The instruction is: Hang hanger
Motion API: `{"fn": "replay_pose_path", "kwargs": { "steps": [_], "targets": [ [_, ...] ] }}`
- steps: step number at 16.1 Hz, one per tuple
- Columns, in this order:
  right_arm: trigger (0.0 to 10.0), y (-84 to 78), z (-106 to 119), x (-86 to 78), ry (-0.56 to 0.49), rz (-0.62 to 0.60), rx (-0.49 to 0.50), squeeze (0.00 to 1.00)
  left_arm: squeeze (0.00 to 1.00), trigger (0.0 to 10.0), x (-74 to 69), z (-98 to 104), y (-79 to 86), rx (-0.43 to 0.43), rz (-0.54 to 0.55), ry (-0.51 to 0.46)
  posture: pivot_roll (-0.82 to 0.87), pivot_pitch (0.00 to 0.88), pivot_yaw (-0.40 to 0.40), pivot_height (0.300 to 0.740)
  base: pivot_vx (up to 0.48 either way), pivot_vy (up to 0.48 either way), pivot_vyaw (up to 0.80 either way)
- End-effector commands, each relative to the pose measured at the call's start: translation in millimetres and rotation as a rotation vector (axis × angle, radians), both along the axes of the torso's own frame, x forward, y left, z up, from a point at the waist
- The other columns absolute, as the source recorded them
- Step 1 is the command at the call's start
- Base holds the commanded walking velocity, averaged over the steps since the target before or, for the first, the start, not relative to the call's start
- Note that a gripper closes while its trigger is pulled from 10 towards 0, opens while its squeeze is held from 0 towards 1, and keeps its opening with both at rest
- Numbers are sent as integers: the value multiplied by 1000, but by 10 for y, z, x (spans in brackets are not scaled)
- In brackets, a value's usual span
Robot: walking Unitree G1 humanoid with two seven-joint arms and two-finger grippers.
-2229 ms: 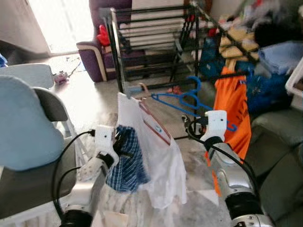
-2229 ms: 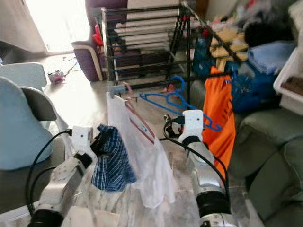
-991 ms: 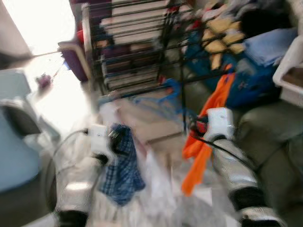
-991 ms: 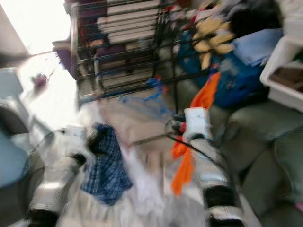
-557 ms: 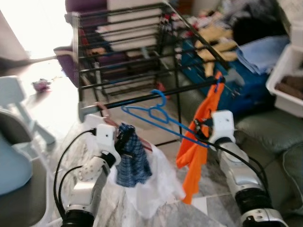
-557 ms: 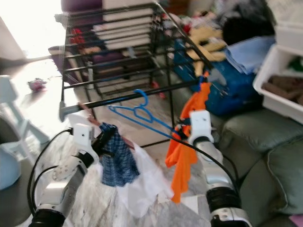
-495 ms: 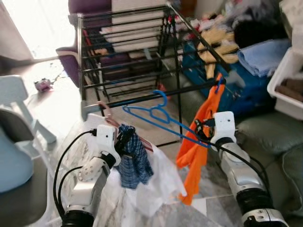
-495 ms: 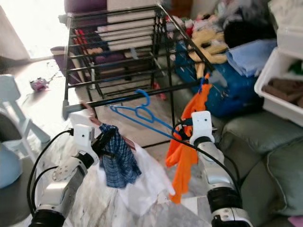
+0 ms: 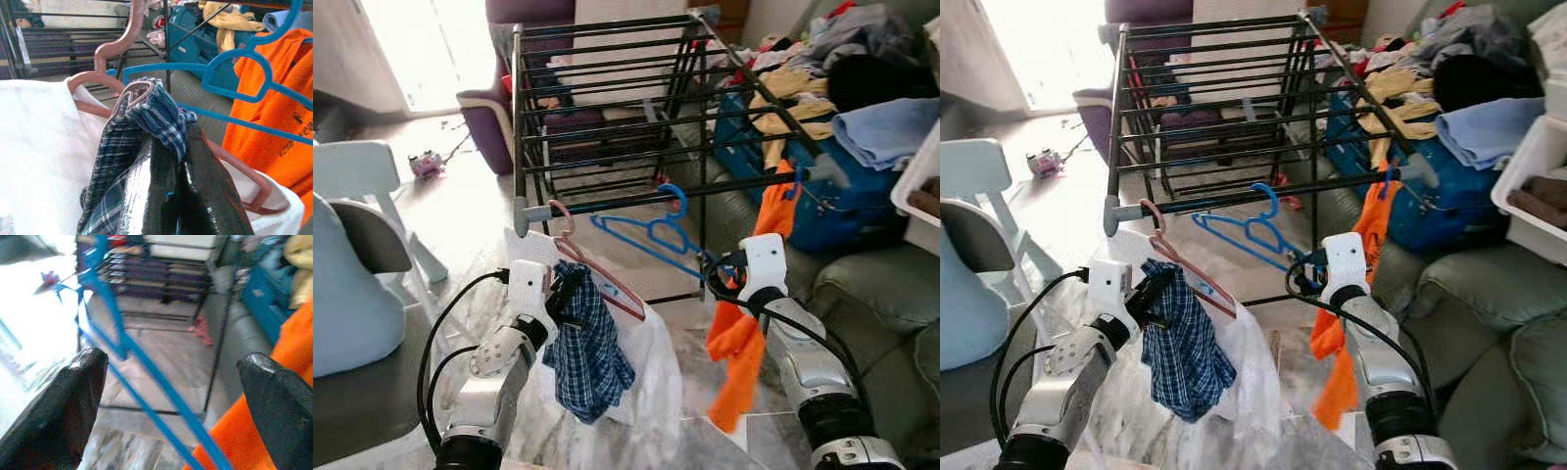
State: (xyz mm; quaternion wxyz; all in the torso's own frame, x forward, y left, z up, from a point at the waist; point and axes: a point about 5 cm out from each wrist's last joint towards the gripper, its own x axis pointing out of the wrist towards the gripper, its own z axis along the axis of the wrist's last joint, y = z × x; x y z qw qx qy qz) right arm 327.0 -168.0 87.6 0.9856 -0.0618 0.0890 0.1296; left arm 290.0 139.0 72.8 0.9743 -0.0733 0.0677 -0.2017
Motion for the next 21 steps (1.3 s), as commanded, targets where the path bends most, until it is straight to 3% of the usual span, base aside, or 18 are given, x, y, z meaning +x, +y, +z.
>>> {"fn": "replay_pose_path", "kwargs": {
  "steps": [1, 4, 7, 9, 10, 12, 16, 17, 18, 19, 21],
  "targets": [
    [10000, 47, 23, 17, 21, 73, -14, 0, 0, 10000, 18, 33, 36, 15, 6, -7, -110, 0, 34, 740, 0, 0, 0],
    [10000, -20, 61, 77, 24, 175, -134, 0, 0, 10000, 12, 29, 57, 28, -2, 5, -106, 0, 36, 740, 0, 0, 0],
    [10000, -206, 121, 222, 80, 261, -292, 0, 0, 10000, 10, 19, 92, 45, -8, 16, -100, 0, 43, 740, 0, 0, 0],
    [10000, -261, 138, 273, 149, 341, -332, 0, 0, 10000, 5, 18, 65, 50, -25, 20, -96, 0, 40, 740, 0, 0, 0],
    [10000, -265, 171, 296, 133, 354, -368, 0, 0, 10000, 5, 14, 64, 51, -25, 22, -93, 0, 35, 740, 0, 0, 0],
    [10000, -250, 162, 315, 197, 424, -346, 0, 0, 10000, -12, 7, 66, 52, -26, 29, -90, 0, 31, 740, 0, 0, 0],
    [10000, -222, 141, 327, 216, 462, -348, 0, 0, 10000, -27, 2, 74, 58, -28, 33, -81, 0, 29, 740, 0, 0, 0],
    [7882, -216, 132, 324, 231, 476, -347, 0, 0, 10000, -32, -5, 80, 61, -29, 37, -82, 0, 30, 740, 0, 0, 0],
    [4314, -219, 127, 322, 238, 480, -346, 0, 0, 10000, -33, -6, 79, 61, -29, 39, -82, 0, 30, 740, 0, 0, 0],
    [0, -228, 123, 321, 240, 476, -350, 0, 0, 10000, -34, -9, 75, 62, -31, 40, -83, 0, 31, 740, 0, 0, 0],
    [0, -245, 119, 321, 242, 474, -361, 0, 0, 10000, -34, -10, 62, 63, -36, 41, -85, 0, 31, 740, 0, 0, 0]
  ]
}}
